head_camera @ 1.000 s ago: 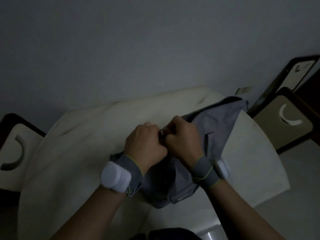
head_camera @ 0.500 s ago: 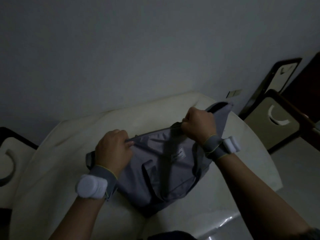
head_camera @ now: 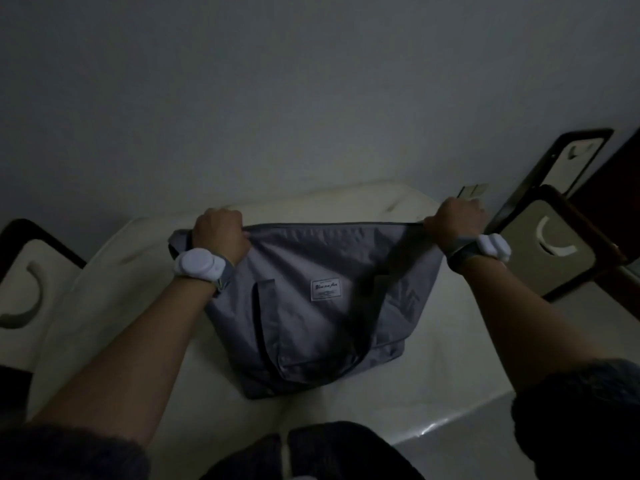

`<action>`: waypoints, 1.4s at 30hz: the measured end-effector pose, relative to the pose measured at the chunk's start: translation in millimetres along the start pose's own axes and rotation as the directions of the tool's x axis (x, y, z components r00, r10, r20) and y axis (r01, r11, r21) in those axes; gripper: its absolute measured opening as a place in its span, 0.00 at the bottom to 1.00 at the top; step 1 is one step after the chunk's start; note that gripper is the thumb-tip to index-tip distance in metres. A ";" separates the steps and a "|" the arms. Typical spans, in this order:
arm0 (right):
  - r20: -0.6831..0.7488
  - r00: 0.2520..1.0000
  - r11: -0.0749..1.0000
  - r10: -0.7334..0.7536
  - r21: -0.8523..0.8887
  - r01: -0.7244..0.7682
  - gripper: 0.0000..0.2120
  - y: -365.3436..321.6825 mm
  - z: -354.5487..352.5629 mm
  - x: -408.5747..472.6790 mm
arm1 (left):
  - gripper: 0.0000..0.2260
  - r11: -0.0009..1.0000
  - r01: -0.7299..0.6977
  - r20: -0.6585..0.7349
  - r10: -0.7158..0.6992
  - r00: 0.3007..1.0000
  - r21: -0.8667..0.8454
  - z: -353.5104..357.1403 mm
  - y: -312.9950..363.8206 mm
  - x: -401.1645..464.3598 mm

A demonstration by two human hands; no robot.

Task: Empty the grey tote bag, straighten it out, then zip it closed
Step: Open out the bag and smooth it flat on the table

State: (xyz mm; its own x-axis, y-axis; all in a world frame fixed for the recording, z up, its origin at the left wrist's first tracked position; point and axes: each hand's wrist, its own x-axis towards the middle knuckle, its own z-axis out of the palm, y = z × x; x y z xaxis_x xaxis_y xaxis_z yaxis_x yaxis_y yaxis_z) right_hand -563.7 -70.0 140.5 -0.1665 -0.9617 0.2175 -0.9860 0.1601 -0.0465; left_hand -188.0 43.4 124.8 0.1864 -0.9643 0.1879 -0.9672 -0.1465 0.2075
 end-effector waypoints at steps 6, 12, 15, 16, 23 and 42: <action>0.174 0.965 0.967 0.197 0.130 -0.220 0.16 48.9 10.0 -10.6 | 0.03 0.998 -0.021 0.029 0.019 0.999 0.063 11.2 1.1 -6.9; -0.061 0.994 0.957 0.085 0.282 -0.065 0.18 -17.0 -0.6 -62.3 | 0.12 0.990 0.142 0.207 -0.135 0.969 -0.021 12.9 14.4 -27.9; 0.203 0.979 0.885 -0.012 0.459 -0.084 0.30 -64.1 11.0 -125.1 | 0.14 0.993 0.111 0.332 -0.096 0.938 -0.028 15.2 34.3 -58.0; 0.323 0.945 0.855 -0.051 0.503 -0.125 0.36 -75.5 16.1 -145.7 | 0.15 0.993 0.104 0.353 -0.079 0.932 -0.052 16.6 44.2 -70.7; 0.353 0.911 0.796 -0.212 0.603 -0.048 0.11 -141.1 -13.8 -107.9 | 0.08 0.993 -0.046 0.222 0.070 0.972 -0.112 -17.1 102.6 -113.1; -0.212 0.673 0.662 -0.708 0.133 0.738 0.07 -222.2 -133.8 -97.5 | 0.38 0.918 0.345 -0.470 -0.221 0.855 0.196 -119.6 4.4 -111.5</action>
State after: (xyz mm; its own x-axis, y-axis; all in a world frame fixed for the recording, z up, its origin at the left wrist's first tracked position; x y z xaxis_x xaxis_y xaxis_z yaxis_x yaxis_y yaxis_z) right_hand -329.7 17.9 260.1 0.5843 -0.7141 0.3857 -0.7741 -0.6331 0.0004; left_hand -192.5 176.6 219.6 0.4542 -0.6881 0.5659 -0.8573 -0.5104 0.0673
